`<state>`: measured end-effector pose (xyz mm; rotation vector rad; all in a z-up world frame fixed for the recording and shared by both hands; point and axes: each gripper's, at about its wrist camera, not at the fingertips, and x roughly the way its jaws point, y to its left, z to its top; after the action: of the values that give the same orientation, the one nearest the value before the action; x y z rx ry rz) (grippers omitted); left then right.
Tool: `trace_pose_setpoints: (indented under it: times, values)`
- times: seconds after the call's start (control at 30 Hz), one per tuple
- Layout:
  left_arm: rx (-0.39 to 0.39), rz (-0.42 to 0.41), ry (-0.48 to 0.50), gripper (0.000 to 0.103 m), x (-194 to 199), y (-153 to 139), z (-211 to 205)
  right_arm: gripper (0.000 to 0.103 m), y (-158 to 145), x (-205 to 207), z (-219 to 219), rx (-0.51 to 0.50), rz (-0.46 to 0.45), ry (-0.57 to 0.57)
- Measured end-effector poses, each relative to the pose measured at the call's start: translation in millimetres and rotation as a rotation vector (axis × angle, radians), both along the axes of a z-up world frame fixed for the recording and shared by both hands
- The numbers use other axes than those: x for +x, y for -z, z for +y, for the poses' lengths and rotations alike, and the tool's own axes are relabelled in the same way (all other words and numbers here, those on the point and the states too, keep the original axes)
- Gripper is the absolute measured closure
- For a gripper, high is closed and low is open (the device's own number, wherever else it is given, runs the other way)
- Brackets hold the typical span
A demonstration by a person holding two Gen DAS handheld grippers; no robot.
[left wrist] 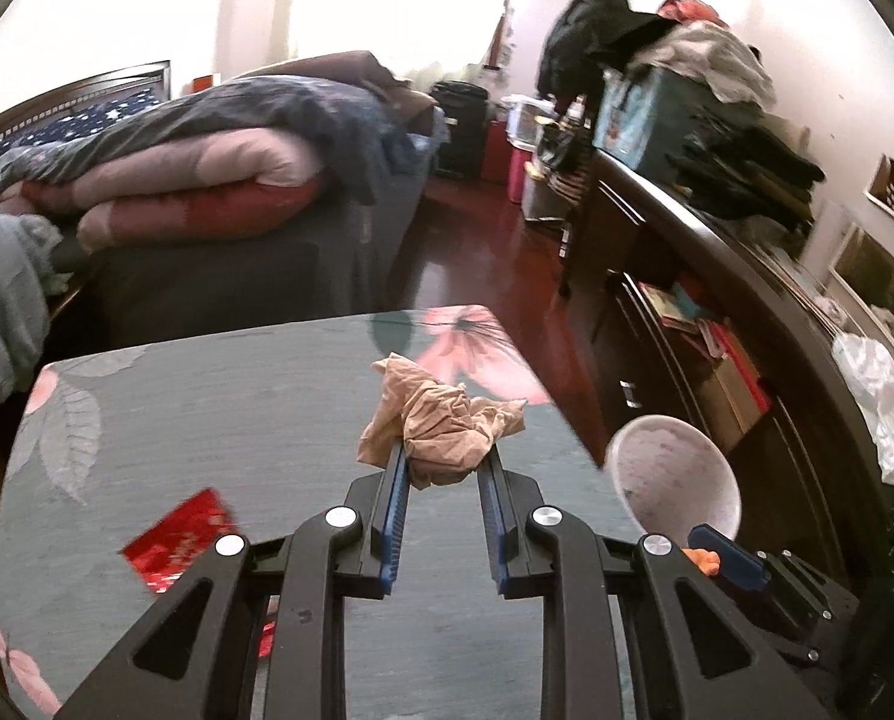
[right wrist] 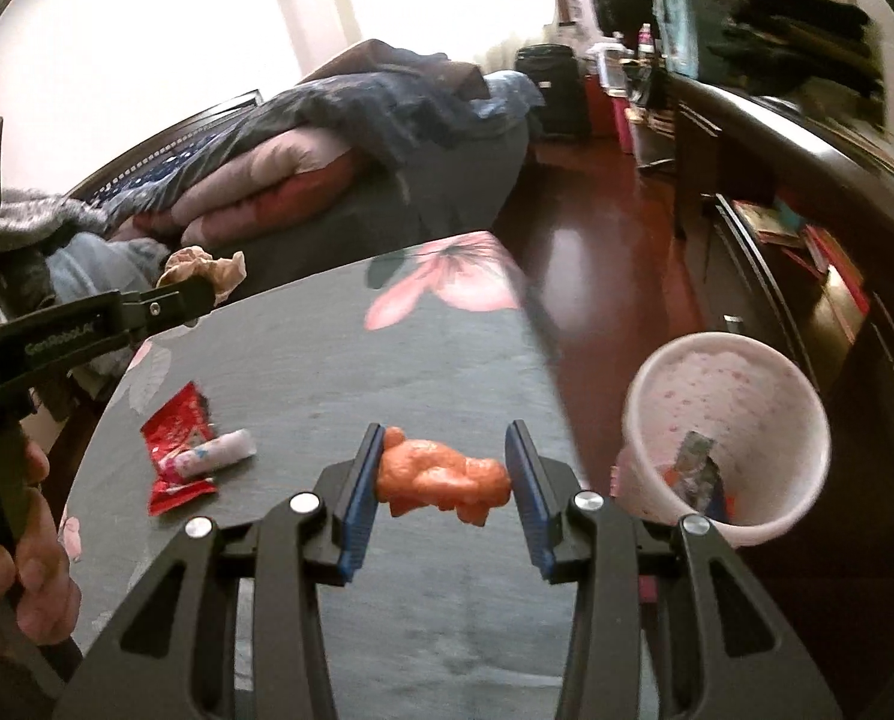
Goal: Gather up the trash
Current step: 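Carry the wrapper and orange toy to the wastebasket and open both tools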
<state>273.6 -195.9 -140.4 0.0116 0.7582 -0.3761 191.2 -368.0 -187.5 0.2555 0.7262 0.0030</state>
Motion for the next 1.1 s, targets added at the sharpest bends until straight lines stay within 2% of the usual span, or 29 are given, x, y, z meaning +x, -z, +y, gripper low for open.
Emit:
trace_pose_setpoints:
  times: [0.6, 1.1]
  values:
    - [0.031, 0.015, 0.221, 0.080, -5.7, 15.8, -124.5, 0.061, 13.0, -24.7, -111.1, 0.012, -0.012, 0.216]
    - [0.062, 0.033, 0.369, 0.080, 2.9, 44.6, -210.4, 0.061, 48.0, -24.3, -180.6, 0.020, 0.033, 0.379]
